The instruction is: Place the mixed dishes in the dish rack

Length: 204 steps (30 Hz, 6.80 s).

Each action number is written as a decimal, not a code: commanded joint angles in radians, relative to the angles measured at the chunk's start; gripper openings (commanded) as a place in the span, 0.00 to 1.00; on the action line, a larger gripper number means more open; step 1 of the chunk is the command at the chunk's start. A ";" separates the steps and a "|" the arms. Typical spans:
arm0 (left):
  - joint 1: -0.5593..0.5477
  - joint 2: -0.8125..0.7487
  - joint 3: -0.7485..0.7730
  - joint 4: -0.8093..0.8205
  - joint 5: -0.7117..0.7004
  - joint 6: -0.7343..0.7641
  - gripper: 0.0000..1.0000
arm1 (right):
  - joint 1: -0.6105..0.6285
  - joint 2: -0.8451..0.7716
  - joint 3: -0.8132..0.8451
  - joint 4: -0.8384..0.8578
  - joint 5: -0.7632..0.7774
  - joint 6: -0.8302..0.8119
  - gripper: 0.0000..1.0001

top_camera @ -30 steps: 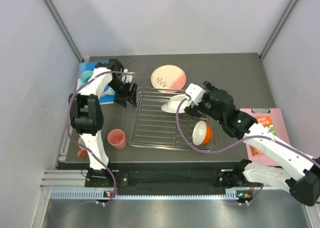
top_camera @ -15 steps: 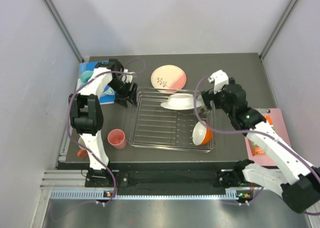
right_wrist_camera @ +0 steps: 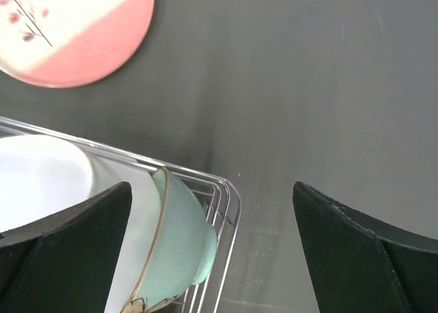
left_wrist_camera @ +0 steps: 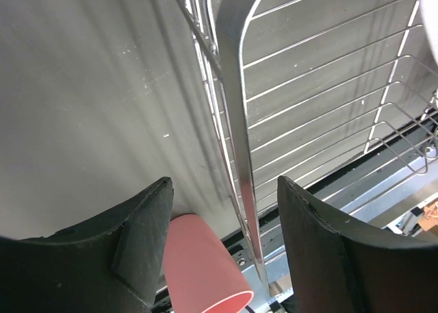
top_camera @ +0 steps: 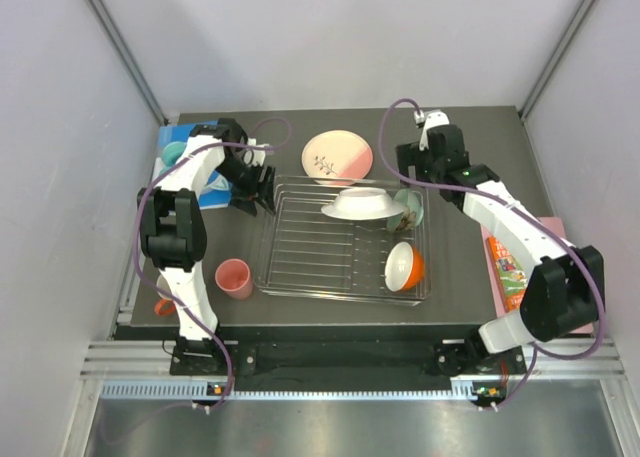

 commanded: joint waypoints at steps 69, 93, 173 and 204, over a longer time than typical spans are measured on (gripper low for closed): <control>-0.763 -0.460 -0.222 0.486 -0.699 0.247 0.69 | 0.000 -0.039 -0.082 -0.087 -0.033 0.050 0.57; -0.776 -0.369 -0.284 0.560 -0.530 0.195 0.71 | 0.000 -0.048 -0.099 -0.076 -0.051 0.073 0.58; -0.552 -0.104 -0.035 0.590 -0.413 -0.040 0.68 | 0.192 -0.013 -0.194 0.326 0.424 0.033 0.33; -0.555 -0.110 -0.041 0.591 -0.390 -0.046 0.66 | 0.386 -0.109 -0.294 0.081 0.490 0.236 0.00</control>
